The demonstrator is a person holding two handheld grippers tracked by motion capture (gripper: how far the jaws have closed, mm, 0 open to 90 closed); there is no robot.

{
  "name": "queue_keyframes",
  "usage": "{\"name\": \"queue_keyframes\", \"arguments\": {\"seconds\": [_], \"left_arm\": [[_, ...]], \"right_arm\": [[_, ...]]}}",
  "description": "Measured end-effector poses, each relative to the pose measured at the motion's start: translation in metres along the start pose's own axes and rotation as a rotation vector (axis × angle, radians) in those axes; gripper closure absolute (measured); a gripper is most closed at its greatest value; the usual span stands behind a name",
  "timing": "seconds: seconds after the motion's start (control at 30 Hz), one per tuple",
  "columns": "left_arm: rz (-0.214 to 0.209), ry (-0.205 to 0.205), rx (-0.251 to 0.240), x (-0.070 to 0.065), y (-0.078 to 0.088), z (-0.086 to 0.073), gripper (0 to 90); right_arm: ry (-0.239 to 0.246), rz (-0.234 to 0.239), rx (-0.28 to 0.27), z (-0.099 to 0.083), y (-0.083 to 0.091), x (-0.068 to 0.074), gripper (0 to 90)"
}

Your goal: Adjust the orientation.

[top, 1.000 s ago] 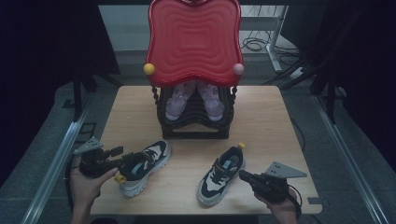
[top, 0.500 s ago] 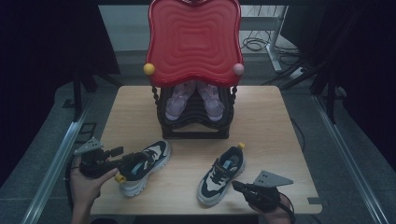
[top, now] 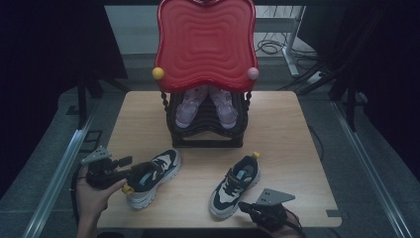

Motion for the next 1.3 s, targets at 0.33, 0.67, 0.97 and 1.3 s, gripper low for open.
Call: {"name": "queue_keyframes", "arguments": {"seconds": [0.33, 0.67, 0.97, 1.3], "left_arm": [[0.002, 0.003, -0.002, 0.001, 0.001, 0.0, 41.0], [0.004, 0.002, 0.0, 0.001, 0.0, 0.0, 41.0], [0.006, 0.003, -0.002, 0.001, 0.001, 0.0, 40.9], [0.006, 0.002, -0.001, 0.002, 0.001, 0.0, 40.9]], "right_arm": [[0.044, 0.042, 0.044, -0.004, -0.012, 0.009, 89.4], [0.039, 0.046, 0.062, -0.006, -0.019, 0.011, 89.4], [0.03, 0.041, 0.059, -0.002, -0.025, 0.012, 89.4], [0.028, 0.03, 0.057, 0.003, -0.035, 0.016, 89.5]]}}
Point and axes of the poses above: each handheld gripper's, and its own axes: y roughly backward along the jaws, z roughly out of its top, x roughly to its left, the point moved 3 cm from there along -y, roughly forward along the jaws, and after that the axes turned 5 degrees about -x, right-handed, at the moved point
